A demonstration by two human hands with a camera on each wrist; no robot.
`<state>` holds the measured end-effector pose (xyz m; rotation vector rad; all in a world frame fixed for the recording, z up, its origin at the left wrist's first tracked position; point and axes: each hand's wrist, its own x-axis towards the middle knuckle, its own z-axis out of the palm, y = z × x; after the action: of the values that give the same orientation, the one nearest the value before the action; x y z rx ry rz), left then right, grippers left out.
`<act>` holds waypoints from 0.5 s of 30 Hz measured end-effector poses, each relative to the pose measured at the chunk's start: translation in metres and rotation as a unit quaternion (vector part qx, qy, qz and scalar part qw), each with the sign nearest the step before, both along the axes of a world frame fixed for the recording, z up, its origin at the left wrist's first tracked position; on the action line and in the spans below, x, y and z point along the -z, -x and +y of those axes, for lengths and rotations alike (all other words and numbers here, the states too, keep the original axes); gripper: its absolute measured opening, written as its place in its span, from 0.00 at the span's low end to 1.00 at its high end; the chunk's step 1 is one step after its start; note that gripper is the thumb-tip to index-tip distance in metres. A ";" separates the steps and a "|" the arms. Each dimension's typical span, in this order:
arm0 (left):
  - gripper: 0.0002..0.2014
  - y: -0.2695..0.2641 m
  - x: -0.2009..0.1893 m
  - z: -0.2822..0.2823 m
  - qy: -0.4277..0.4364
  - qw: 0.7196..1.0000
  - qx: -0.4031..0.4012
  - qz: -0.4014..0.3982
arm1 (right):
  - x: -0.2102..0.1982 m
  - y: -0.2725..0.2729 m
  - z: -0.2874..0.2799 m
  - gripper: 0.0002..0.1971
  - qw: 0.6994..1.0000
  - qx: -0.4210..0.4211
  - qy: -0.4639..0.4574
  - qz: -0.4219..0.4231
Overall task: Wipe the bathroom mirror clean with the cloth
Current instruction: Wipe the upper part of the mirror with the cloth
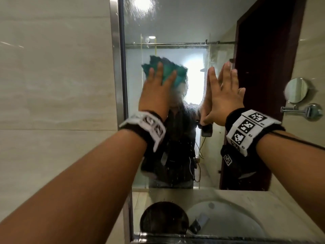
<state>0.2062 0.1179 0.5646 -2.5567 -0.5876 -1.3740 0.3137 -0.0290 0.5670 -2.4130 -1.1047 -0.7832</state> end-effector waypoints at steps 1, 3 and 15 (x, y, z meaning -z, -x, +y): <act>0.38 -0.001 -0.010 -0.001 0.028 0.999 -0.001 -0.032 | 0.000 0.000 0.000 0.76 1.000 0.000 -0.001 -0.002; 0.38 -0.007 -0.006 -0.003 0.033 0.997 0.008 -0.064 | 0.000 -0.001 0.000 0.76 1.000 0.002 -0.002 -0.008; 0.39 -0.015 0.016 -0.026 -0.073 0.987 -0.039 0.141 | 0.000 0.000 0.000 0.76 1.000 0.001 0.002 -0.008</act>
<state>0.2211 0.0918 0.5483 -2.5161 -0.5102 -0.9685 0.3134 -0.0291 0.5671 -2.4161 -1.1114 -0.8016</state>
